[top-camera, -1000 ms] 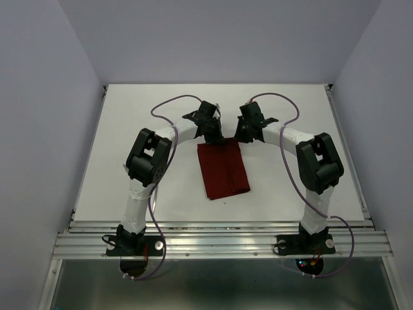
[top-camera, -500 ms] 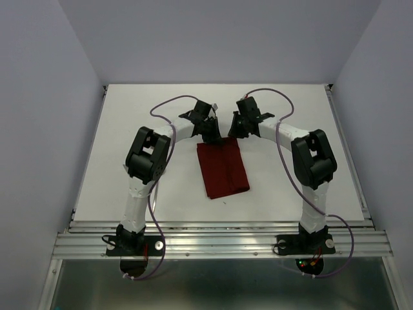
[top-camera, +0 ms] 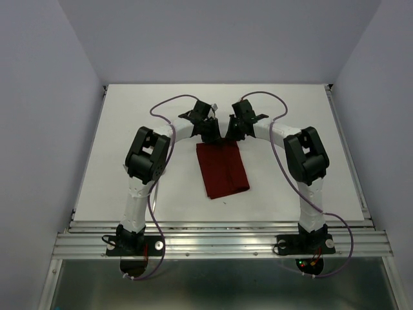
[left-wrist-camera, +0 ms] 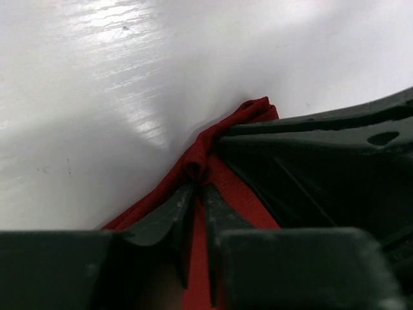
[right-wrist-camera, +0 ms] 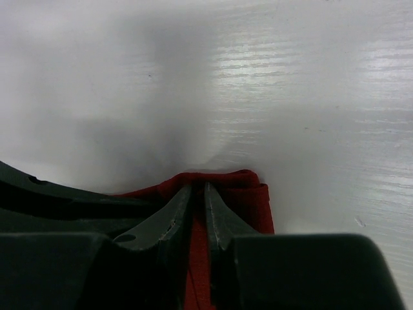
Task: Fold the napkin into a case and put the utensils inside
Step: Smooth out the 2/3-rectangle-folded napkin at the center of the board.
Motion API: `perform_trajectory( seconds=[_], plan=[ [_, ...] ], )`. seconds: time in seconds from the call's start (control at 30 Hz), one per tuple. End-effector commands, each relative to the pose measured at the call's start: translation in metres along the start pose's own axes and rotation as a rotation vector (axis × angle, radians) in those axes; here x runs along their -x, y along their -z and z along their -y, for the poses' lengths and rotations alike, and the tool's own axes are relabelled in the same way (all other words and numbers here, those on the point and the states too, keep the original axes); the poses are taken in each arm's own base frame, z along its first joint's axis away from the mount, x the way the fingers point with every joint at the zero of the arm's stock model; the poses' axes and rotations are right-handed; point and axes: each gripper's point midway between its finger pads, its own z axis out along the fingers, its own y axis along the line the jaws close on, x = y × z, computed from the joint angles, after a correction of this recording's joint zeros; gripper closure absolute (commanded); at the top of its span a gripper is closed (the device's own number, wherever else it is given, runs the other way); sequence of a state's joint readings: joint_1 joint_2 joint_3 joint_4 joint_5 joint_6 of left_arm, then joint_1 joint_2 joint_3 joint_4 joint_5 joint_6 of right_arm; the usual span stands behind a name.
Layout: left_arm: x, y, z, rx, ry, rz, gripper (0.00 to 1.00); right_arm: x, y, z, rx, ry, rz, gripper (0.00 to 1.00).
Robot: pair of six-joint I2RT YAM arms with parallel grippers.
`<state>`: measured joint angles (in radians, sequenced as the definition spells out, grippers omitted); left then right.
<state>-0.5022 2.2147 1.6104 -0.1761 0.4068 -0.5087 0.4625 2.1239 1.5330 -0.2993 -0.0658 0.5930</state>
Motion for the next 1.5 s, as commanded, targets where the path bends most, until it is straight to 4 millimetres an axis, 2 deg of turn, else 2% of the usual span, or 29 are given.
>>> perform_trajectory(
  seconds=[0.0,0.03,0.07,0.13,0.4,0.7,1.03,1.17,1.3,1.4,1.47],
  plan=[
    [0.015,0.024,-0.004,0.071,-0.055,0.058,0.64,-0.006,-0.005,-0.005,0.009,0.008,-0.014,0.81],
    [0.017,0.026,-0.004,0.078,-0.060,0.069,0.51,-0.006,-0.005,-0.005,0.009,0.008,-0.014,0.81],
    [0.019,0.028,-0.003,0.078,-0.065,0.076,0.47,-0.006,-0.005,-0.005,0.009,0.006,-0.014,0.81],
    [0.020,0.027,-0.001,0.068,-0.065,0.077,0.44,-0.005,-0.004,-0.005,0.010,0.005,-0.011,0.81],
    [0.023,0.018,-0.004,0.075,-0.064,0.072,0.47,-0.002,-0.003,-0.009,0.020,0.004,-0.005,0.81],
    [0.023,0.010,-0.011,0.093,-0.054,0.065,0.56,0.004,0.004,-0.014,0.033,0.006,0.010,0.82],
    [0.019,0.004,-0.006,0.080,-0.058,0.063,0.53,0.003,0.005,-0.020,0.045,0.012,0.008,0.82],
    [0.016,-0.001,-0.010,0.089,-0.052,0.052,0.62,0.004,0.006,-0.020,0.044,0.012,0.012,0.82],
    [0.014,-0.005,-0.014,0.100,-0.049,0.047,0.75,0.004,0.010,-0.019,0.042,0.016,0.018,0.82],
    [0.012,-0.006,-0.015,0.100,-0.046,0.041,0.93,0.005,0.017,-0.020,0.046,0.024,0.023,0.82],
    [0.012,-0.007,-0.015,0.099,-0.045,0.039,1.00,0.007,0.023,-0.021,0.045,0.029,0.035,0.82]
  ],
)
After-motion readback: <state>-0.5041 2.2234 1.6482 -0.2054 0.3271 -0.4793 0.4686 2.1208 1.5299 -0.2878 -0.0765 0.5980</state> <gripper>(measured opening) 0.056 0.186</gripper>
